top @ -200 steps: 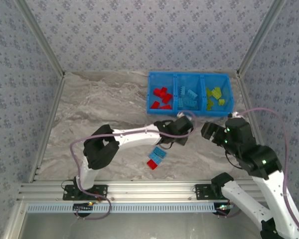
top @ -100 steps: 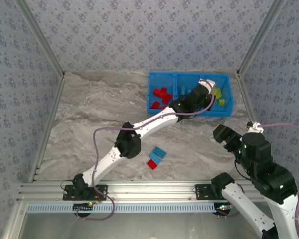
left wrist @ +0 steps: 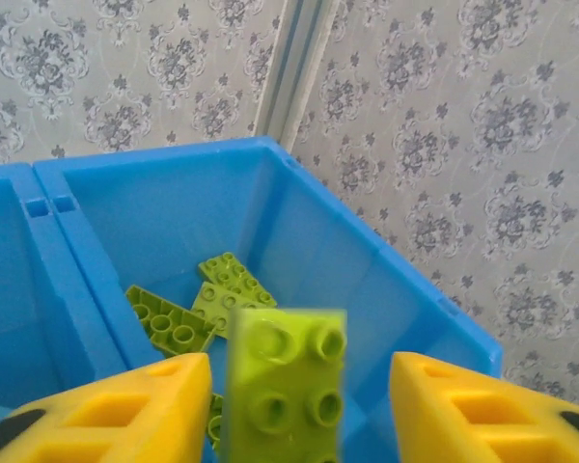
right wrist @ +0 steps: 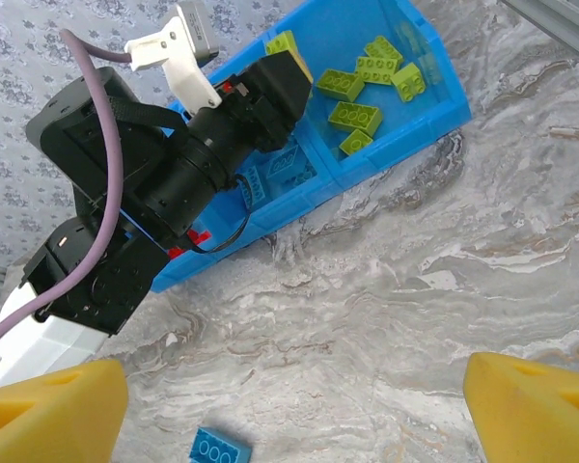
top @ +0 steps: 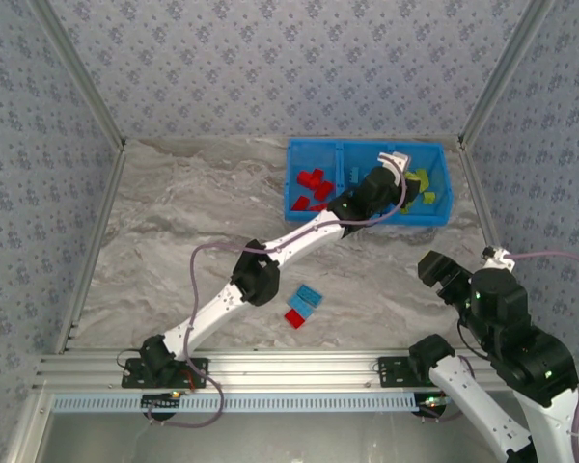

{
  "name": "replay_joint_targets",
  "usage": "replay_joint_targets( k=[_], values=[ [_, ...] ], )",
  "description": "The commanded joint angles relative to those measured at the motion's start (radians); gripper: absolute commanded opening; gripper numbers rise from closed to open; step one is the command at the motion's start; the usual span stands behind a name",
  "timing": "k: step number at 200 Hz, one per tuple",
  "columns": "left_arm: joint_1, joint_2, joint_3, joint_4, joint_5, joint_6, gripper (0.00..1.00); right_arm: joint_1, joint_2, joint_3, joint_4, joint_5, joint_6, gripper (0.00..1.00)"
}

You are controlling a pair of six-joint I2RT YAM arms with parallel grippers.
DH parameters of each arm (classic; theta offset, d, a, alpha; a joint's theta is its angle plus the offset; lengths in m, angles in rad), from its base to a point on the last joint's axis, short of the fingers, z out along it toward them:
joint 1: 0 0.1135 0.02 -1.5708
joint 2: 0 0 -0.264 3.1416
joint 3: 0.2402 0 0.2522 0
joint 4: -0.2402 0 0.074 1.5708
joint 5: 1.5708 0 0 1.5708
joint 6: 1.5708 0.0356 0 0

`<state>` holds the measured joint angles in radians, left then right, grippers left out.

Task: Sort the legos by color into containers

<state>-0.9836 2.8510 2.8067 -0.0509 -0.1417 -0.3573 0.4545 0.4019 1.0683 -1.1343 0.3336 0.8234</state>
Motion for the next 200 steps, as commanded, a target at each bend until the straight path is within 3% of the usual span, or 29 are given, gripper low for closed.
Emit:
replay_joint_targets(
  k=[1, 57, 77, 86, 121, 167, 200],
  values=[
    [-0.007, 0.003, 0.039, 0.021, 0.025, 0.006, 0.61, 0.004, 0.001, -0.015, -0.004, 0.022, 0.015, 0.93],
    [-0.005, -0.185, 0.027, -0.21, 0.099, 0.046, 0.69, 0.004, 0.002, -0.022, -0.024, 0.022, 0.019, 0.93],
    [0.006, -0.294, -0.076, -0.239, 0.152, 0.063, 0.68, 0.004, 0.003, -0.026, -0.032, 0.022, 0.019, 0.93],
    [0.014, -0.37, -0.2, -0.204, 0.175, 0.084, 0.65, 0.004, 0.002, -0.033, -0.032, 0.022, 0.019, 0.93],
    [0.097, -0.799, -0.948, 0.142, 0.185, 0.141, 0.59, 0.005, 0.012, -0.083, 0.002, -0.017, 0.002, 0.93],
    [0.109, -1.352, -1.536, 0.191, 0.144, 0.174, 0.63, 0.008, 0.174, -0.248, 0.205, -0.238, -0.072, 0.93],
    [0.026, -1.716, -1.86, 0.053, 0.046, 0.254, 0.67, 0.089, 0.351, -0.324, 0.382, -0.304, -0.111, 0.93]
  ],
)
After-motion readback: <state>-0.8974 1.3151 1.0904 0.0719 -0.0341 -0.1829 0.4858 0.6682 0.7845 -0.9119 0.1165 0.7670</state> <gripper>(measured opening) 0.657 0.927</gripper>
